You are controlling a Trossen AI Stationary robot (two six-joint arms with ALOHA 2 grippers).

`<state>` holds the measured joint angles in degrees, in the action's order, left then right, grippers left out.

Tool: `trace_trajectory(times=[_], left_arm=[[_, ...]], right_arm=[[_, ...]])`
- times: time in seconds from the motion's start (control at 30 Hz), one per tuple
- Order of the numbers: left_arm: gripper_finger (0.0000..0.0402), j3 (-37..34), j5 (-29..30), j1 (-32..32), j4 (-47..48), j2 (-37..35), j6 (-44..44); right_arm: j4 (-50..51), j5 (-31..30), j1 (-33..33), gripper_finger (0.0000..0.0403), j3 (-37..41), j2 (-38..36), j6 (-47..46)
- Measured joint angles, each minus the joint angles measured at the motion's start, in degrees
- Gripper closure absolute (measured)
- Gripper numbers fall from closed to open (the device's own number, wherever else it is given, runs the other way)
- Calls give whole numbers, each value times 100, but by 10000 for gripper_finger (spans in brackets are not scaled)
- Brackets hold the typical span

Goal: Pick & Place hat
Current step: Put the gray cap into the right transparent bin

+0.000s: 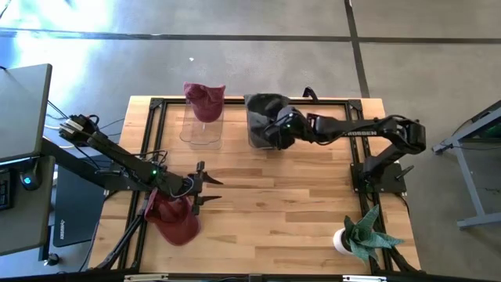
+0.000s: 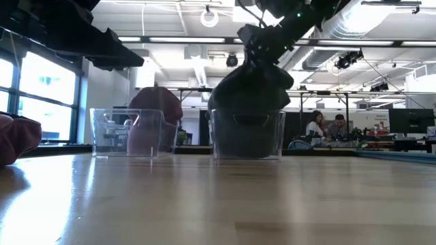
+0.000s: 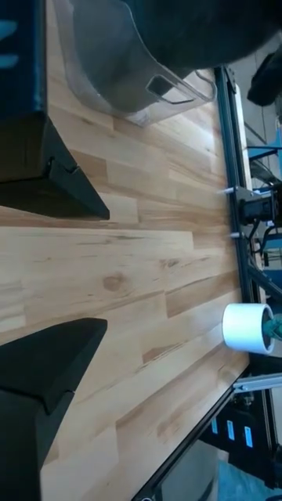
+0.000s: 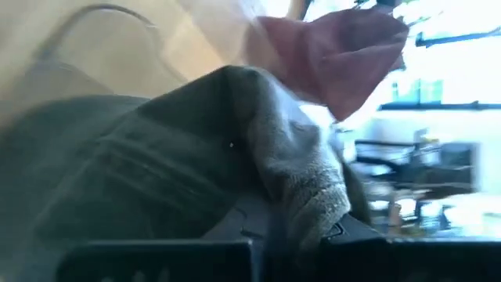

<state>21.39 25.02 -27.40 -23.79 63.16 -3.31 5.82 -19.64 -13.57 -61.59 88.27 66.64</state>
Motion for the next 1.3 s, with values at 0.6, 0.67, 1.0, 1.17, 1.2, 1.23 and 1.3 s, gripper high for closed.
trace_trajectory(times=[0.6,0.67,1.0,1.17,1.2,1.23,1.3], left_arm=[[192,0,7,0,-2,0,-17],[192,-1,5,0,0,0,-17],[192,0,-132,0,60,0,-22],[192,0,-133,0,133,2,-61],[192,0,-133,0,133,2,-80],[192,0,-135,0,127,2,-114],[192,0,-139,0,131,2,-146]], right_arm=[[-1652,211,-795,281,18,680,153],[-1589,464,-889,257,18,680,-441],[-1300,366,-574,162,17,195,-2252],[-871,370,-443,160,16,-396,-3381],[-764,535,-441,160,16,-497,-3673],[-695,730,-446,160,16,-560,-3943],[-613,1085,-486,160,13,-601,-4256]])
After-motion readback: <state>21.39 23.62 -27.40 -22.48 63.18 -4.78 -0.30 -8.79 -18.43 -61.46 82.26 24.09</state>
